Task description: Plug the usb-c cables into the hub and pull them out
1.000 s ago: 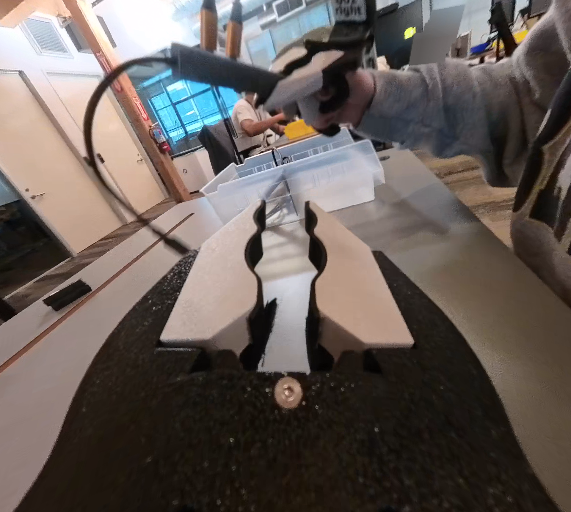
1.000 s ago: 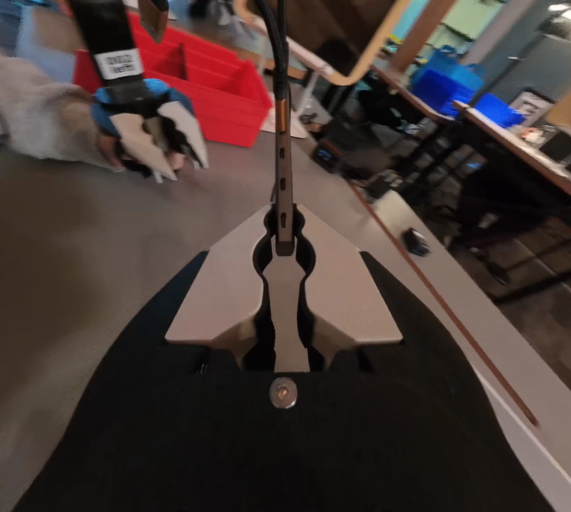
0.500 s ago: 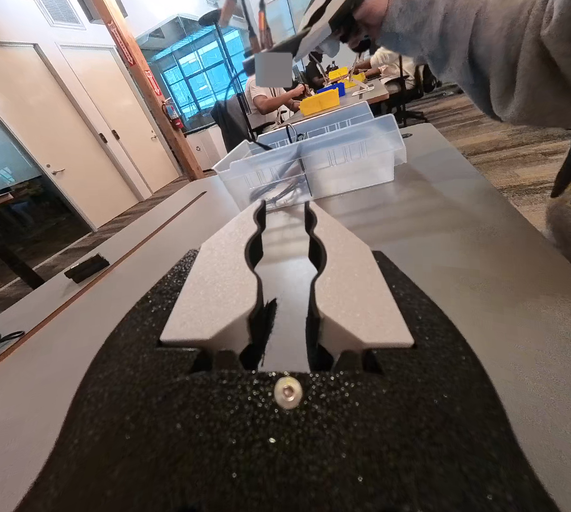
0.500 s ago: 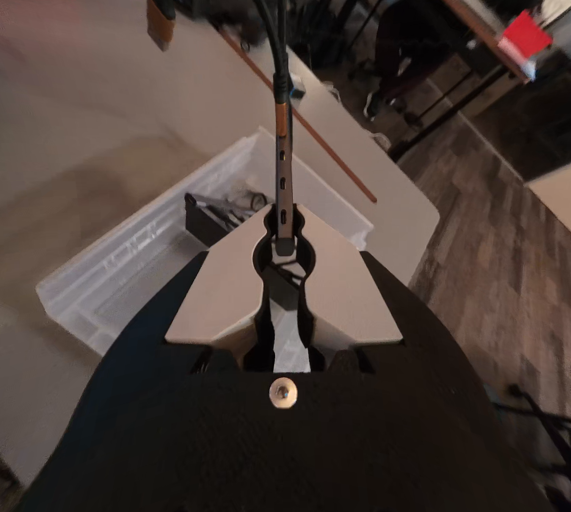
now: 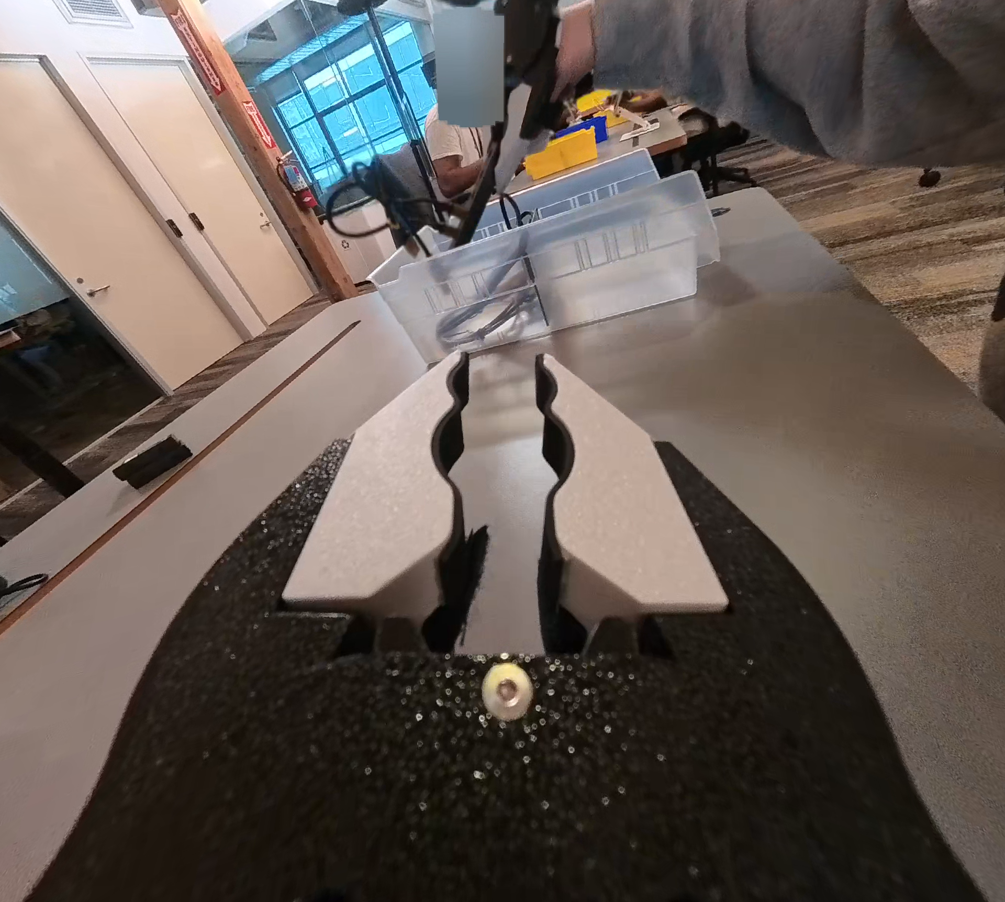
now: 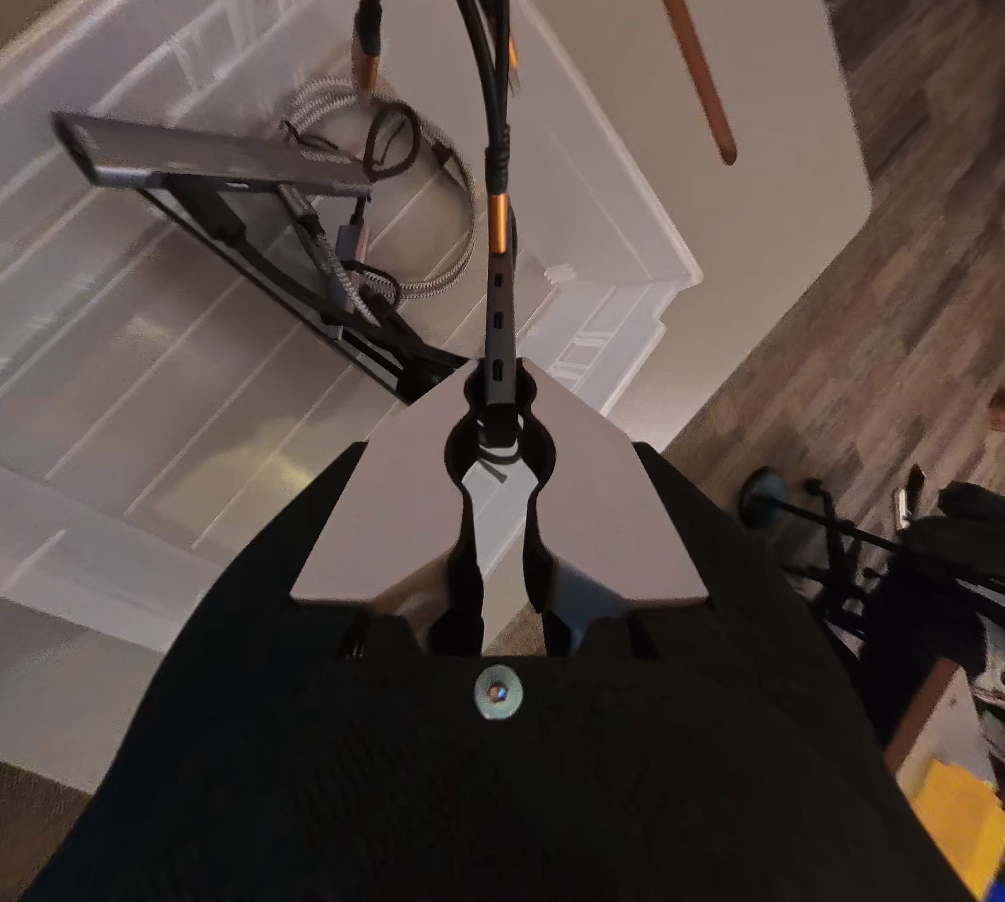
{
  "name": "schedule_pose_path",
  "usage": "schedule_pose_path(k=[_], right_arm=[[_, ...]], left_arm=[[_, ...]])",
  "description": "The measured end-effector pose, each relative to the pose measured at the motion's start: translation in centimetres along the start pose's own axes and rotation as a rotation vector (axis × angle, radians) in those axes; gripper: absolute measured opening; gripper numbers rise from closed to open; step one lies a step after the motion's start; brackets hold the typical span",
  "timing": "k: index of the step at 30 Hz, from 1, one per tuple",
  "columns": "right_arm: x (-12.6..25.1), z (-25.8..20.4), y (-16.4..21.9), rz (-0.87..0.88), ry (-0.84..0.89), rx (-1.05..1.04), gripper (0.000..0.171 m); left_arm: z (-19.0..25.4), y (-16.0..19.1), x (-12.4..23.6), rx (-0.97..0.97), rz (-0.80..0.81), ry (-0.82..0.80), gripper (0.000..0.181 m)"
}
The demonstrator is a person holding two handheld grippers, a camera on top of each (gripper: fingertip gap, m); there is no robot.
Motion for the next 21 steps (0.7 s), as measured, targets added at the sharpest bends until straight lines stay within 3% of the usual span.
schedule_pose_path(k=[6,9,10,13,14,21], right_arm=[[-3.5,0.7,-1.1,-0.137,-0.065,0.007,0.008],[-4.2,1.2,-1.0,-0.182,-0.085,-0.116,0.009],[-3.9,1.5,-1.0,-0.167,-0.072,-0.176,0.017],[-2.3,1.7,-0.5,-0.106,0.034,-0.271,0.081],[-1.5,1.6,-0.1,-0.082,0.088,-0.283,0.091],[3.7,-1.5,5.1,0.214,0.389,-0.444,0.098]], left_arm=[[0.2,0.1,-0.2,-0.017,-0.02,0.011,0.022],[0.3,0.1,-0.3,-0.025,-0.025,0.014,0.022],[0.3,0.1,-0.3,-0.025,-0.025,0.015,0.022],[0.3,0.1,-0.3,-0.026,-0.026,0.013,0.022],[0.2,0.1,-0.2,-0.026,-0.026,0.011,0.022],[1.1,-0.7,-0.4,-0.13,-0.033,0.002,0.022]])
Point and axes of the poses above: each gripper's, where its closed fingertips meet, x back along the fingers, y out of its underside, z = x × y across the jaws, the point moved 10 cm from there along x, back along the fingers, and after that the axes turned 1 degree about x, right-handed, at the moved point
